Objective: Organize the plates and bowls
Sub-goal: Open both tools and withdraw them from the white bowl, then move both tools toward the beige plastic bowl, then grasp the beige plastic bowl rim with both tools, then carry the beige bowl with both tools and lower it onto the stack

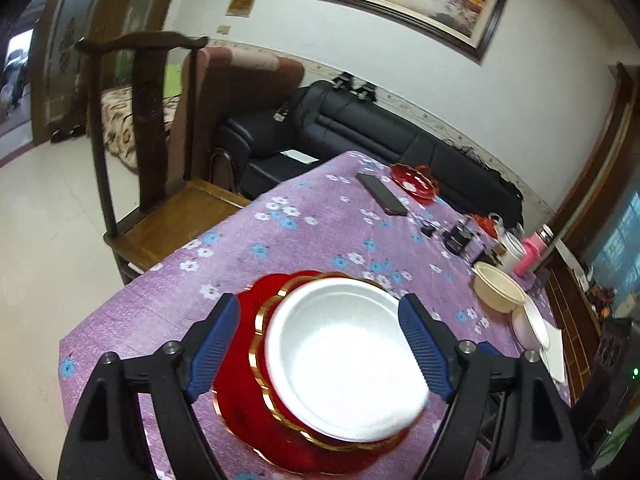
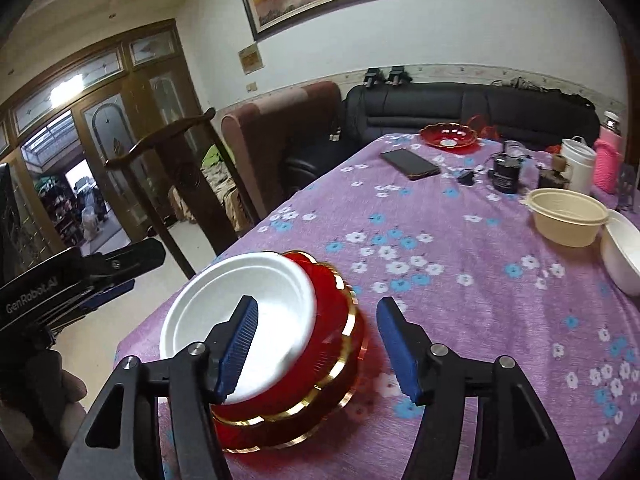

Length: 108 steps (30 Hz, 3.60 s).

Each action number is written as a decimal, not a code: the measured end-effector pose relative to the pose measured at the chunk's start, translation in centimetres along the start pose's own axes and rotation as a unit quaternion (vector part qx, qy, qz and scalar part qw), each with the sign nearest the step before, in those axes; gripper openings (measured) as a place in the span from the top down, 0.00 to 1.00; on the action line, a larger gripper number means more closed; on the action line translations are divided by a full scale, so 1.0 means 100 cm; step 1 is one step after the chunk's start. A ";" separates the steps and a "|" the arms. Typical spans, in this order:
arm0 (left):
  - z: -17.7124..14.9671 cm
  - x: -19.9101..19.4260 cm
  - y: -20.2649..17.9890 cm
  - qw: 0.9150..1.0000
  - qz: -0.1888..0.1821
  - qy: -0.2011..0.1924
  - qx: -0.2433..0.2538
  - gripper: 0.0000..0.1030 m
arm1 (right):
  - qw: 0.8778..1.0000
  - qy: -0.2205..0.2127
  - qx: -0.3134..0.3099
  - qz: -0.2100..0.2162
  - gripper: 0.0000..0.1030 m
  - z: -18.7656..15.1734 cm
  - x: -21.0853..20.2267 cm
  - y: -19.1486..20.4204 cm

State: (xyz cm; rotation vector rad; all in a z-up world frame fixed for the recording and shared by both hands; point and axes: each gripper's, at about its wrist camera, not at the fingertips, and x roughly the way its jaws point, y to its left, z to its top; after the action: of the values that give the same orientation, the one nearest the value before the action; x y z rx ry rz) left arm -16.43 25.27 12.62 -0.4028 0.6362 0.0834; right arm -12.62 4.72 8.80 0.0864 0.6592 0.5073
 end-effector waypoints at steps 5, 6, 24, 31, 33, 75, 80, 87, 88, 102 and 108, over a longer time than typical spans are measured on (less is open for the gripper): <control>-0.010 0.000 -0.035 0.999 -0.011 0.010 0.052 0.19 | 0.999 -0.004 0.028 -0.022 0.32 -0.006 -0.017 -0.033; -0.013 0.000 -0.039 0.998 -0.012 0.010 0.060 0.19 | 0.999 -0.004 0.037 -0.026 0.32 -0.007 -0.019 -0.041; -0.050 -0.004 -0.124 0.976 0.024 0.001 0.215 0.19 | 0.987 -0.041 0.117 -0.107 0.27 -0.026 -0.084 -0.139; -0.061 0.005 -0.153 0.967 0.027 0.010 0.253 0.19 | 0.980 -0.046 0.145 -0.129 0.27 -0.029 -0.098 -0.180; -0.063 0.009 -0.160 0.965 0.028 0.013 0.261 0.19 | 0.977 -0.046 0.156 -0.134 0.27 -0.030 -0.101 -0.195; -0.011 0.279 -0.305 0.960 -0.095 0.254 0.070 0.20 | 0.903 -0.110 0.398 -0.122 0.27 -0.009 -0.086 -0.403; -0.014 0.309 -0.316 0.957 -0.090 0.270 0.057 0.20 | 0.905 -0.112 0.390 -0.126 0.27 -0.006 -0.086 -0.399; -0.019 0.335 -0.322 0.943 -0.102 0.312 0.054 0.82 | 0.919 -0.104 0.357 -0.132 0.27 0.003 -0.078 -0.385; -0.019 0.336 -0.320 0.942 -0.103 0.315 0.051 0.84 | 0.919 -0.103 0.357 -0.131 0.27 0.002 -0.076 -0.384; 0.002 0.276 -0.286 0.953 -0.134 0.267 0.054 0.86 | 0.939 -0.120 0.322 -0.022 0.27 0.014 -0.073 -0.356; -0.016 0.259 -0.274 0.951 -0.131 0.269 0.072 0.86 | 0.942 -0.077 0.318 0.075 0.27 0.017 -0.055 -0.341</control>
State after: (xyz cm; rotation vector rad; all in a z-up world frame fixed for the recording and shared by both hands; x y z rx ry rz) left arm 8.95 -1.72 5.42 -0.3668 1.1133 -0.3368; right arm -0.84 -27.64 5.22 0.7856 0.6450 0.4120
